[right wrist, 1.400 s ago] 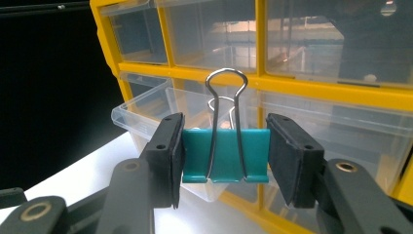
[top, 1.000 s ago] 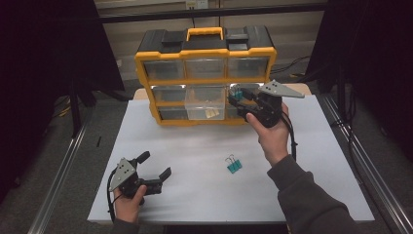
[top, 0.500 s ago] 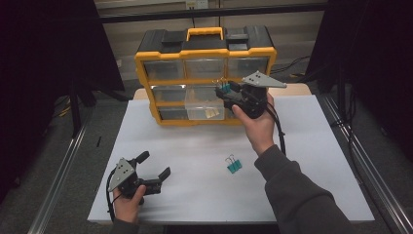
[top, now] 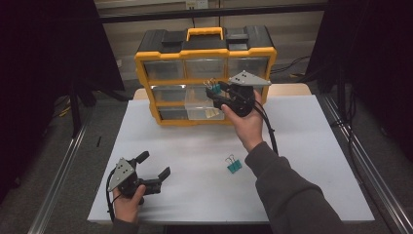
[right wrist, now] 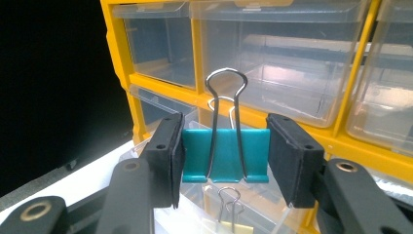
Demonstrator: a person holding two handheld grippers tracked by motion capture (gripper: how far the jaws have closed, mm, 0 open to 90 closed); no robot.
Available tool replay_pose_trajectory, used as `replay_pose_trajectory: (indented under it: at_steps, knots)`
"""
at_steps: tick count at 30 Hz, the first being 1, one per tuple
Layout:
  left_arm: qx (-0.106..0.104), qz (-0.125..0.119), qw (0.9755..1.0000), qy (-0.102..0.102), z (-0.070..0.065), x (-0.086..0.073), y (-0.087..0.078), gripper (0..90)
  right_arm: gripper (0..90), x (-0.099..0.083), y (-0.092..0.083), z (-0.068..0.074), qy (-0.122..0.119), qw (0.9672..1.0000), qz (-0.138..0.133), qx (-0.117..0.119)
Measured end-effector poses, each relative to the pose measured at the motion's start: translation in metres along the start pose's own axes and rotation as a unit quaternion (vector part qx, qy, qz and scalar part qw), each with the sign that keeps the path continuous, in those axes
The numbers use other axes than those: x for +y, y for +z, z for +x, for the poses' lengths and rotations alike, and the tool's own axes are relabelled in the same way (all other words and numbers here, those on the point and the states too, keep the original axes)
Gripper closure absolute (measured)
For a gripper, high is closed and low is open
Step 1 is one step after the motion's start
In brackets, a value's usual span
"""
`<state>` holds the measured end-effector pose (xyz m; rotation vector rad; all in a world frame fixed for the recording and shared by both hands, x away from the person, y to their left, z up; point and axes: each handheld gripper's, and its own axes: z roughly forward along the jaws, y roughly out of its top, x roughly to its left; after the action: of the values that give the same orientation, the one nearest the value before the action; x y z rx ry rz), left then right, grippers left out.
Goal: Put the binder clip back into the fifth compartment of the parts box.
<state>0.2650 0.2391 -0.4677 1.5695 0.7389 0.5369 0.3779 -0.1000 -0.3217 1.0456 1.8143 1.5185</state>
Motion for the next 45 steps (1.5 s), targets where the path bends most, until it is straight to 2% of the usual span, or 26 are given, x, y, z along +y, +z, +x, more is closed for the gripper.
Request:
replay_pose_trajectory:
  at_steps: [2,3,4,10,11,14,15,16,20,21,22,23,27,28,29,32,33,34,42,43,45]
  knots:
    - [-0.005,0.001,1.0000,0.001,-0.001,0.000,0.000,1.6,50.2,-0.001,0.002,0.001,-0.001,1.0000,0.003,-0.001]
    - [-0.004,0.001,1.0000,0.004,0.000,0.000,0.000,1.6,50.2,-0.002,0.003,0.001,0.000,1.0000,0.003,0.000]
    - [0.000,-0.003,1.0000,-0.003,-0.001,0.000,0.000,1.6,50.2,-0.004,0.005,0.002,-0.003,1.0000,0.007,0.000]
    - [-0.004,0.000,1.0000,0.003,0.000,0.000,-0.001,1.6,50.2,-0.007,0.011,0.003,-0.004,0.9999,0.011,-0.002]
    - [0.000,-0.005,1.0000,-0.008,-0.001,0.000,0.000,1.6,50.2,-0.007,0.011,0.002,-0.005,0.9999,0.011,-0.003]
    - [-0.005,-0.003,1.0000,-0.003,0.000,0.000,0.000,1.6,50.2,-0.009,0.013,0.001,-0.006,0.9998,0.017,-0.002]
    - [-0.007,0.005,0.9999,0.007,0.002,0.000,-0.001,1.6,50.2,-0.010,0.014,-0.001,-0.005,0.9998,0.017,-0.004]
    - [-0.007,-0.001,1.0000,-0.001,-0.001,0.000,0.000,1.6,50.2,-0.010,0.014,-0.001,-0.005,0.9998,0.017,-0.004]
    - [-0.006,0.002,1.0000,0.003,0.001,0.000,0.000,1.6,50.0,-0.010,0.015,-0.004,-0.002,0.9998,0.016,-0.006]
    - [-0.005,-0.002,1.0000,-0.002,0.000,0.000,0.000,1.6,50.0,-0.010,0.015,-0.004,-0.002,0.9998,0.016,-0.006]
    - [-0.009,0.004,0.9999,0.009,0.002,0.000,0.000,1.6,49.6,-0.010,0.014,-0.005,0.001,0.9999,0.016,-0.005]
    - [-0.007,0.005,0.9999,0.009,0.002,0.000,0.000,1.6,48.3,-0.010,0.015,-0.005,0.003,0.9999,0.016,-0.006]
    - [-0.007,0.005,0.9999,0.009,0.002,0.000,0.000,1.6,32.9,-0.010,0.014,-0.007,0.009,0.9998,0.009,-0.015]
    - [-0.007,0.005,0.9999,0.008,0.002,0.000,0.000,1.6,32.8,-0.010,0.013,-0.007,0.012,0.9998,0.007,-0.015]
    - [-0.006,0.001,1.0000,0.004,0.001,0.000,0.000,1.6,28.4,-0.010,0.010,-0.007,0.014,0.9998,0.006,-0.010]
    - [-0.008,0.007,0.9999,0.010,0.002,0.000,0.000,1.6,23.8,-0.010,0.007,-0.006,0.013,0.9999,0.004,-0.010]
    - [-0.005,-0.003,1.0000,-0.005,-0.001,-0.001,0.002,1.6,21.0,-0.011,0.005,-0.006,0.016,0.9998,0.005,-0.008]
    - [-0.006,-0.002,1.0000,-0.004,-0.001,-0.001,0.002,1.6,18.5,-0.013,0.002,-0.006,0.019,0.9998,0.004,-0.006]
    - [-0.004,-0.002,1.0000,-0.004,-0.001,0.000,0.002,1.6,12.3,-0.027,-0.016,-0.007,0.014,0.9998,0.017,-0.004]
    - [0.001,0.001,1.0000,-0.007,-0.002,-0.001,0.002,1.6,11.5,-0.029,-0.020,-0.007,0.014,0.9997,0.018,-0.003]
    - [-0.006,0.005,1.0000,0.004,-0.001,-0.001,0.002,1.6,11.2,-0.032,-0.026,-0.007,0.012,0.9997,0.019,-0.004]
